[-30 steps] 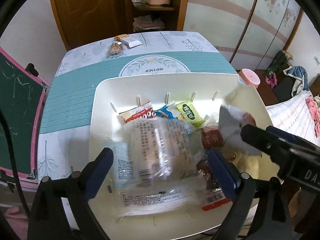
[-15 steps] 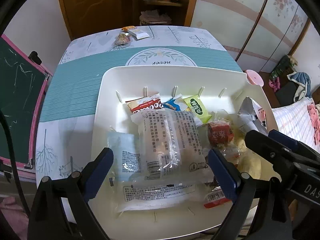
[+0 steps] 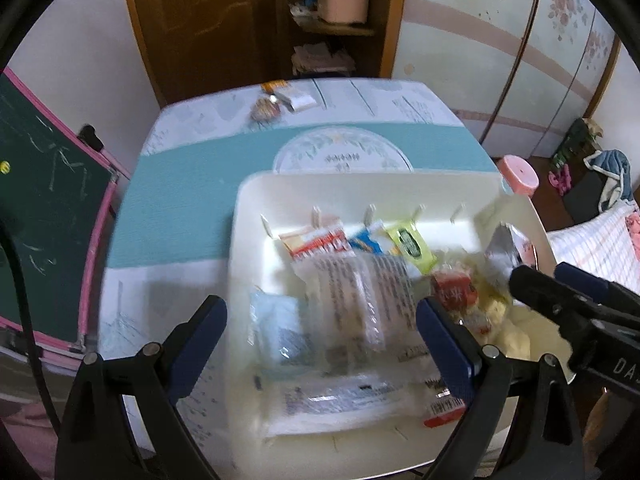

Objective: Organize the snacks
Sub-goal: 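Open both tools to drop the bread pack and bun pack into the tray, then move both tools back to the nut cluster bag and OATS bar, then grasp the clear nut cluster bag with the left tool while the right grasps the OATS bar, then carry the nut cluster bag and OATS bar over the white tray with both tools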

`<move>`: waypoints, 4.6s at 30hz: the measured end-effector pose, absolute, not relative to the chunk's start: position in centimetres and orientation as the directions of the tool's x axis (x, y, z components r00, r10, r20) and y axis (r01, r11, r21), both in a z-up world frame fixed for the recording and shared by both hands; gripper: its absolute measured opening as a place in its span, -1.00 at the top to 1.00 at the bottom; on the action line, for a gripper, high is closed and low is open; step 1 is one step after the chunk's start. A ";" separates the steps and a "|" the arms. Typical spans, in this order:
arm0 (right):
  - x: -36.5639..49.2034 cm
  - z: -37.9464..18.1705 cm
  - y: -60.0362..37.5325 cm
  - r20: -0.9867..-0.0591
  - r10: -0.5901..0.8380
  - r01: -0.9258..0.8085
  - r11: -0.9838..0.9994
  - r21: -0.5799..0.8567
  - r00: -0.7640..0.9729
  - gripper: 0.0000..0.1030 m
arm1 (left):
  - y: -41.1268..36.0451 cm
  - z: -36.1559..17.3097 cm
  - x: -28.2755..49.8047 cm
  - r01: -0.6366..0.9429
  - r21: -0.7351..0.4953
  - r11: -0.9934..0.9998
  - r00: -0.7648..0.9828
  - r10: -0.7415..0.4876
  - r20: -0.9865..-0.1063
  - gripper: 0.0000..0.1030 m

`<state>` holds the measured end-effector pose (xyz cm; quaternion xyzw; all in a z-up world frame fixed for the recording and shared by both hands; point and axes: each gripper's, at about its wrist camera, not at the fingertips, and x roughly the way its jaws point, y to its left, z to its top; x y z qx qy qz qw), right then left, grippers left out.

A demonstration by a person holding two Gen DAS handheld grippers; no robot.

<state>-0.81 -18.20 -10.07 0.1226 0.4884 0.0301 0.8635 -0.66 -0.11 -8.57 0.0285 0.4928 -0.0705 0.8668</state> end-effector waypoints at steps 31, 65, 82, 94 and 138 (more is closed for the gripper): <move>28.6 14.1 -11.1 -0.708 -0.088 -0.095 0.972 -0.215 0.700 -0.63 | 8.3 12.5 27.6 -0.024 0.166 0.986 0.748 0.128 -0.652 -0.92; 47.8 -21.0 -2.3 -0.970 0.118 -0.195 0.978 0.076 0.212 -0.26 | 7.0 -22.5 40.6 -0.059 -0.177 0.982 0.257 -0.157 -0.954 -0.51; 41.9 -22.3 -12.1 -0.985 0.104 -0.068 0.993 0.095 0.141 0.22 | 4.4 -22.9 41.1 -0.065 -0.125 0.990 0.247 -0.106 -0.963 0.00; 36.2 -15.4 -14.9 -0.962 0.190 -0.049 0.982 0.184 0.196 0.24 | 3.0 -11.6 36.3 -0.015 -0.005 1.000 0.394 0.002 -0.919 0.22; -0.9 4.4 -19.0 -0.705 0.423 -0.222 0.905 0.363 0.569 0.20 | -1.3 5.6 -1.1 0.324 0.064 0.944 0.639 -0.168 -0.751 0.21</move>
